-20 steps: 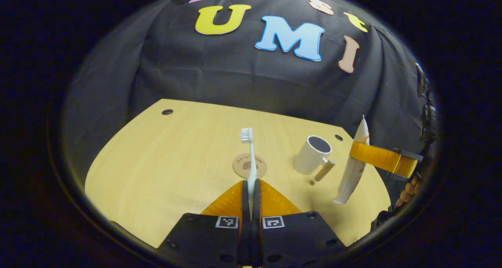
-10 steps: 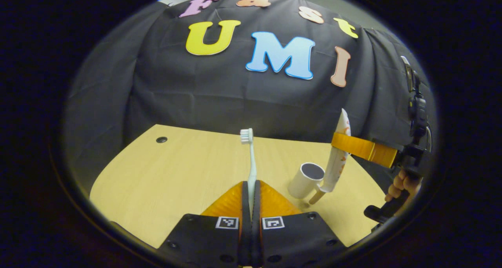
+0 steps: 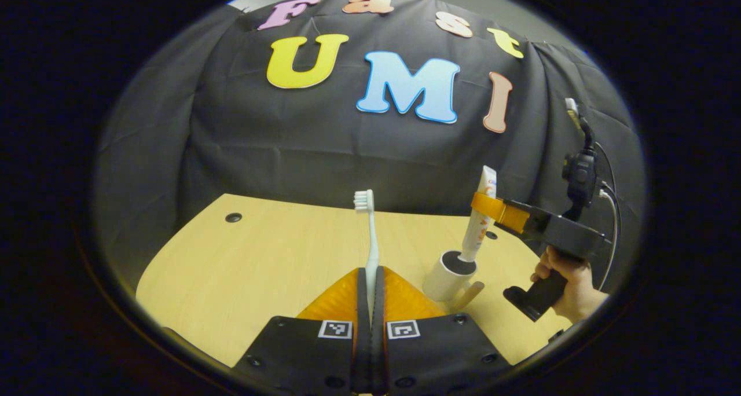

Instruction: Put the toothbrush and toothpaste on the desktop into the cup, then pick up the cup and place it on the coaster on the desktop.

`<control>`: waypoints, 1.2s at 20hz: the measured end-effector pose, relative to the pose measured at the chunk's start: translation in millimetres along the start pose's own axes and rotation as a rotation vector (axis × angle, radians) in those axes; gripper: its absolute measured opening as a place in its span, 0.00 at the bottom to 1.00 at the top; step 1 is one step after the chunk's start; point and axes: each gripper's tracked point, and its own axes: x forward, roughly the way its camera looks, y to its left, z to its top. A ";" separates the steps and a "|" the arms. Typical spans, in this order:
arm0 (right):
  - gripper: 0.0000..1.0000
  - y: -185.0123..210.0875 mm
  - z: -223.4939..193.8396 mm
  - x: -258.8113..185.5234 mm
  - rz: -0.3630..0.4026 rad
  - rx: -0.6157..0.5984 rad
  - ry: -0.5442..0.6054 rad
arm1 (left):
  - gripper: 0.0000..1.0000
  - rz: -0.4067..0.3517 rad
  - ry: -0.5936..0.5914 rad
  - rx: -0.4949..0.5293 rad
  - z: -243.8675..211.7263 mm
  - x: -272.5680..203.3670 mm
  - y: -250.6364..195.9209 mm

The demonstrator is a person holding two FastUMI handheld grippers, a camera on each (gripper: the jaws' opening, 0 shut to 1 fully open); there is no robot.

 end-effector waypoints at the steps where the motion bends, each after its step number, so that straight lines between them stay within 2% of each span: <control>1: 0.21 -2.0 -8.6 4.7 -0.002 -0.004 0.021 | 0.08 -0.003 0.001 0.002 0.4 0.2 0.0; 6: 0.22 -2.9 -60.6 20.8 -0.005 -0.073 0.168 | 0.08 -0.016 0.022 -0.004 -3.9 6.2 -3.2; 7: 0.27 -2.6 -68.6 19.8 -0.004 -0.089 0.196 | 0.08 -0.017 0.024 -0.005 -4.2 8.4 -4.3; 8: 0.24 -3.2 -74.2 17.6 -0.005 -0.110 0.218 | 0.08 -0.019 0.024 -0.006 -3.8 9.4 -4.9; 9: 0.25 -3.6 -80.7 18.5 -0.003 -0.133 0.236 | 0.08 -0.021 0.022 -0.007 -2.8 11.0 -6.2; 13: 0.29 -5.8 -96.9 12.8 0.002 -0.180 0.297 | 0.07 -0.040 0.008 -0.024 -2.4 17.2 -13.5; 17: 0.32 -7.1 -97.2 9.5 0.003 -0.194 0.311 | 0.08 -0.074 -0.023 -0.073 2.0 31.1 -19.6; 18: 0.29 -5.4 -94.1 6.6 0.007 -0.196 0.308 | 0.08 -0.082 -0.030 -0.091 2.3 35.8 -20.2; 21: 0.49 -4.1 -83.6 -0.3 0.014 -0.208 0.279 | 0.08 -0.102 -0.048 -0.143 3.4 53.6 -22.8; 22: 0.52 -2.5 -77.2 -5.0 0.018 -0.205 0.267 | 0.08 -0.109 -0.059 -0.157 5.2 58.5 -25.4; 23: 0.62 -4.1 -68.9 -9.9 0.013 -0.202 0.250 | 0.08 -0.122 -0.075 -0.166 8.4 63.9 -28.2; 24: 0.62 -5.0 -56.8 -16.9 0.009 -0.193 0.223 | 0.08 -0.137 -0.094 -0.172 12.4 69.3 -33.9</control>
